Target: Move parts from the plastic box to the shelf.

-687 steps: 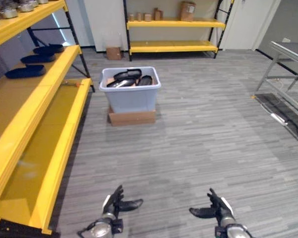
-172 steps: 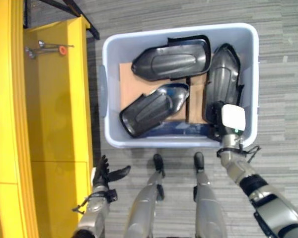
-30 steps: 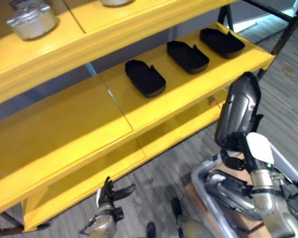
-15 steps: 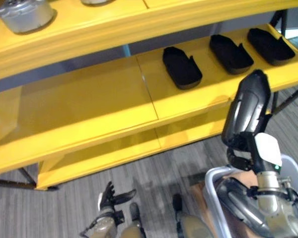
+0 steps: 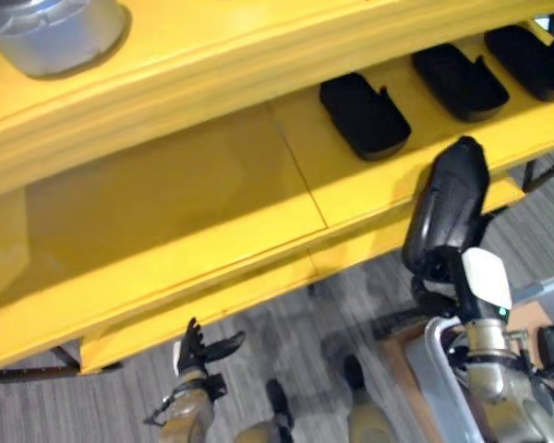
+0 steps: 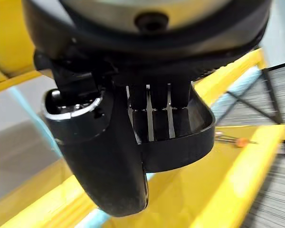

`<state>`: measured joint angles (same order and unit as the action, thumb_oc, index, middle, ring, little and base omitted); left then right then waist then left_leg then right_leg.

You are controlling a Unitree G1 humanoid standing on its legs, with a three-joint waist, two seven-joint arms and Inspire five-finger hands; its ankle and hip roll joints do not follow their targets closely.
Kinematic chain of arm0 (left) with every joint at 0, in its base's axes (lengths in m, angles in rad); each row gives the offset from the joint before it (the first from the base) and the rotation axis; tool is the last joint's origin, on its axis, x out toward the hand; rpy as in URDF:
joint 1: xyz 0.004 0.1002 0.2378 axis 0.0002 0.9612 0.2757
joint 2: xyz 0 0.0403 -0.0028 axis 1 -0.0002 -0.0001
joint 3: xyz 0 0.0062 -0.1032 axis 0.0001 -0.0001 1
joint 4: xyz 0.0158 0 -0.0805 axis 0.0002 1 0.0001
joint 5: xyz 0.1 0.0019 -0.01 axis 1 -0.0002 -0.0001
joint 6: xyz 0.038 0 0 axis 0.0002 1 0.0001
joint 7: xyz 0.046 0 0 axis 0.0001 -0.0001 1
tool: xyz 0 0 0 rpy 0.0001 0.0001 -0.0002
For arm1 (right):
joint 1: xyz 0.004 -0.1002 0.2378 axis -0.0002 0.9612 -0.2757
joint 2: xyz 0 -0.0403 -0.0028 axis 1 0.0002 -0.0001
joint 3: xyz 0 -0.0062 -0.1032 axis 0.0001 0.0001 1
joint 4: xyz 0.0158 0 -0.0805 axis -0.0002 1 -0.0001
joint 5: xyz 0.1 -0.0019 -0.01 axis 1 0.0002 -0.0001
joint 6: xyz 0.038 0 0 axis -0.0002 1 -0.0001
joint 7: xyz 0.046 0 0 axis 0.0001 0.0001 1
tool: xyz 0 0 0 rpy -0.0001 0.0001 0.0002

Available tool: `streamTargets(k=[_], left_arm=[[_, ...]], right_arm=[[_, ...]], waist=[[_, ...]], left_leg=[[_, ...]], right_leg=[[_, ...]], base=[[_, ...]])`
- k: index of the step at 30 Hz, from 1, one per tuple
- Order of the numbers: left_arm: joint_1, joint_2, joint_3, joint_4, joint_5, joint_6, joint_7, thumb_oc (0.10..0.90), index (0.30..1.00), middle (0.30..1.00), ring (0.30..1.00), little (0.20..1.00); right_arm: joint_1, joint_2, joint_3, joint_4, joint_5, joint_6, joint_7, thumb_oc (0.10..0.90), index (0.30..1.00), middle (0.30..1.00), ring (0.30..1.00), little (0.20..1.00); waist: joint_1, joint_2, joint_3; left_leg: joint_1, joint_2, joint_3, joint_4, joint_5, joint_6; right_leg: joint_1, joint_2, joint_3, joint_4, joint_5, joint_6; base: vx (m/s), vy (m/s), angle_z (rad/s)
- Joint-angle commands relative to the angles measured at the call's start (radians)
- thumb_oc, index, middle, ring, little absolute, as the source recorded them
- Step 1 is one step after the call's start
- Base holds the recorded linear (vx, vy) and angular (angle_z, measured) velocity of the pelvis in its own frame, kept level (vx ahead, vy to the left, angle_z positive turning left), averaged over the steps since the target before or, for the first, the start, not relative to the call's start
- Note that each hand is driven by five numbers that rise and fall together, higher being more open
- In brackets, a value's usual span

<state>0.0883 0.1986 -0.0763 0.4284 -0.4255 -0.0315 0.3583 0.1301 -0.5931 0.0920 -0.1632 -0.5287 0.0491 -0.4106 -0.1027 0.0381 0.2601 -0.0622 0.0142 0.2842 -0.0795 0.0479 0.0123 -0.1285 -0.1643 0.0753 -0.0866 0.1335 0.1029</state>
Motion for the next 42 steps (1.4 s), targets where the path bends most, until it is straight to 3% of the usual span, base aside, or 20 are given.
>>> streamTargets(k=[1, 7, 12, 15, 18, 22, 26, 30, 42], left_arm=[[-0.005, 0.086, 0.025, -0.026, 0.0, -0.08, 0.034, 0.9, 1.0, 1.0, 1.0, 1.0], [-0.011, 0.092, 0.032, -0.034, -0.021, -0.087, 0.047, 0.9, 1.0, 1.0, 1.0, 1.0], [-0.011, 0.095, 0.026, -0.05, -0.016, -0.082, 0.037, 0.9, 1.0, 1.0, 1.0, 1.0], [-0.032, 0.106, 0.018, -0.055, -0.005, -0.081, 0.03, 0.9, 1.0, 1.0, 1.0, 1.0], [-0.069, 0.111, 0.002, -0.05, 0.0, -0.086, 0.027, 0.9, 1.0, 1.0, 1.0, 1.0], [-0.084, 0.114, -0.004, -0.034, 0.009, -0.08, 0.027, 0.9, 1.0, 1.0, 1.0, 1.0], [-0.07, 0.095, -0.016, -0.034, 0.017, -0.075, 0.006, 0.9, 1.0, 1.0, 1.0, 1.0], [-0.037, 0.086, -0.017, -0.026, 0.022, -0.059, -0.01, 0.9, 1.0, 1.0, 1.0, 1.0], [-0.008, 0.069, -0.013, -0.005, 0.011, -0.052, -0.021, 0.9, 1.0, 1.0, 1.0, 1.0]], right_arm=[[-0.143, -0.052, -0.049, -0.088, -0.037, -0.059, -0.083, 0.4, 0.3, 0.3, 0.3, 0.3], [-0.234, -0.066, 0.009, -0.085, -0.046, -0.057, -0.063, 0.4, 0.3, 0.3, 0.3, 0.3], [-0.271, -0.059, 0.047, -0.078, -0.049, -0.056, -0.04, 0.4, 0.3, 0.3, 0.3, 0.3], [-0.277, -0.054, 0.057, -0.077, -0.037, -0.063, -0.038, 0.4, 0.3, 0.3, 0.3, 0.3], [-0.293, -0.052, 0.069, -0.068, -0.031, -0.064, -0.048, 0.4, 0.3, 0.3, 0.3, 0.3], [-0.294, -0.052, 0.074, -0.076, -0.026, -0.075, -0.054, 0.4, 0.3, 0.3, 0.3, 0.3], [-0.232, -0.06, 0.042, -0.096, -0.027, -0.084, -0.043, 0.4, 0.3, 0.3, 0.3, 0.3], [-0.181, -0.065, 0.006, -0.117, -0.019, -0.089, -0.034, 0.4, 0.3, 0.3, 0.3, 0.3], [-0.164, -0.084, 0.011, -0.137, -0.022, -0.103, -0.011, 0.4, 0.3, 0.3, 0.3, 0.3]], waist=[[0.002, -0.035, -0.128], [0.029, -0.049, -0.132], [0.041, -0.052, -0.109], [0.034, -0.036, -0.076], [0.007, -0.025, -0.042], [-0.015, -0.039, -0.016], [-0.026, -0.047, -0.027], [-0.025, -0.031, -0.067], [-0.016, -0.01, -0.093]], left_leg=[[-0.125, 0.017, -0.024, 0.071, -0.004, -0.026], [-0.15, -0.022, -0.042, 0.083, -0.029, 0.002], [-0.126, -0.058, -0.066, 0.07, -0.048, 0.032], [-0.1, -0.063, -0.089, 0.051, -0.052, 0.037], [-0.073, -0.049, -0.103, 0.031, -0.044, 0.027], [-0.033, -0.047, -0.12, 0.029, -0.051, 0.011], [-0.013, -0.04, -0.141, 0.038, -0.057, -0.003], [0.01, -0.016, -0.157, 0.022, -0.047, -0.017], [0.048, 0.009, -0.196, -0.001, -0.034, -0.042]], right_leg=[[0.114, -0.058, -0.008, 0.038, -0.176, 0.078], [0.088, -0.095, -0.012, 0.047, -0.134, 0.099], [0.04, -0.109, 0.001, 0.199, -0.071, 0.093], [-0.013, -0.057, 0.022, 0.296, -0.087, 0.062], [-0.129, 0.055, 0.064, 0.251, -0.146, 0.036], [-0.174, 0.11, 0.109, 0.178, -0.125, 0.038], [-0.107, 0.1, 0.138, 0.167, -0.134, 0.029], [-0.055, 0.094, 0.093, 0.142, -0.154, 0.012], [0.007, 0.103, 0.037, 0.149, -0.201, -0.014]], base=[[0.05, 0.108, 0.1], [0.06, 0.111, 0.1], [0.05, 0.118, 0.01], [0.01, 0.086, 0.09], [0.02, -0.007, 0.07], [0.06, -0.063, 0.12], [0.08, -0.115, 0.59], [0.1, -0.16, 0.36], [0.05, -0.076, 0.13]])
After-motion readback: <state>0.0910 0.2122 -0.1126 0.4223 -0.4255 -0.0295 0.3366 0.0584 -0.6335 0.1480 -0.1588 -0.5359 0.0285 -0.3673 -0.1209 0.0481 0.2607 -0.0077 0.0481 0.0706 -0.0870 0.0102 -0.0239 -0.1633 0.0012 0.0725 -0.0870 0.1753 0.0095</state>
